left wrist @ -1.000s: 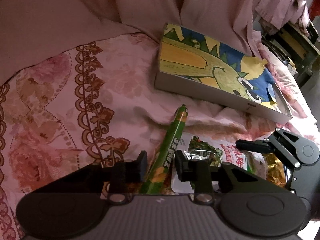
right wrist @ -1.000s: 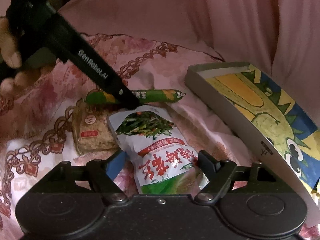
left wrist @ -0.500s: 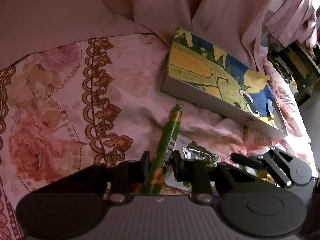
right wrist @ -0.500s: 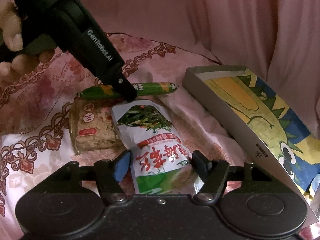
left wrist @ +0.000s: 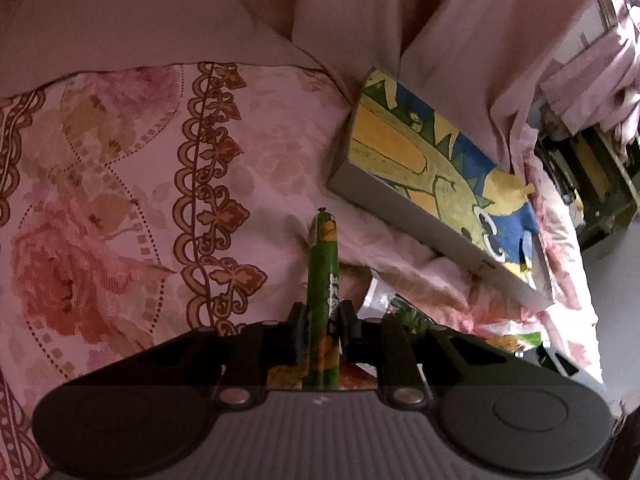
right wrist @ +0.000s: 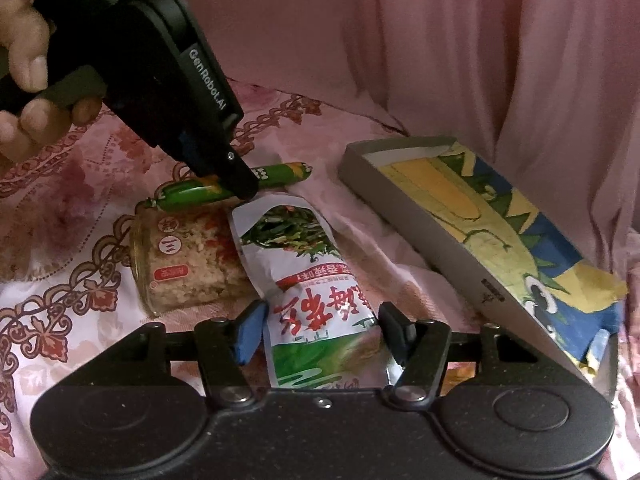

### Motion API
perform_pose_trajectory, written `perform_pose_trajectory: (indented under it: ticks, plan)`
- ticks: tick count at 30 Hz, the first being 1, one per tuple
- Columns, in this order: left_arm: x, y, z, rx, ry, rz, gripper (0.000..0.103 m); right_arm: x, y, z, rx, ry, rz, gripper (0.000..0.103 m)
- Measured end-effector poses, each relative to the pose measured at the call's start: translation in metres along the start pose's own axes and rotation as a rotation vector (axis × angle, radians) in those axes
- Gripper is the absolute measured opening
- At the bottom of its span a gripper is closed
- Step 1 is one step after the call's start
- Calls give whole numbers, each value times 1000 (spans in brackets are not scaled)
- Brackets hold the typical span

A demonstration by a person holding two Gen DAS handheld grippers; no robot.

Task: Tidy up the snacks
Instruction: 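Close left gripper on the green sausage while right gripper closes on the white pouch, then lift and carry the sausage with left tool while right tool carries the pouch to the box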

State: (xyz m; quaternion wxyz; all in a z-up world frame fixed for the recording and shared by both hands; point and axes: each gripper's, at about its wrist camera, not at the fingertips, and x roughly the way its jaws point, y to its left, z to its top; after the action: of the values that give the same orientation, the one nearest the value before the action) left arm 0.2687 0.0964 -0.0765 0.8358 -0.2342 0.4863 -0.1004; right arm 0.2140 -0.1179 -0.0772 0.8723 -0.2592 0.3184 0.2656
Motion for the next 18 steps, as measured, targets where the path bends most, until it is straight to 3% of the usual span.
perform_pose_trajectory:
  ticks: [10, 18]
  plan:
    - [-12, 0, 3, -39, -80, -69, 18, -18, 8, 4, -13, -70, -128, 62]
    - [-22, -16, 9, 2, -254, -95, 18, -26, -11, 9, 46, -158, -247, 62]
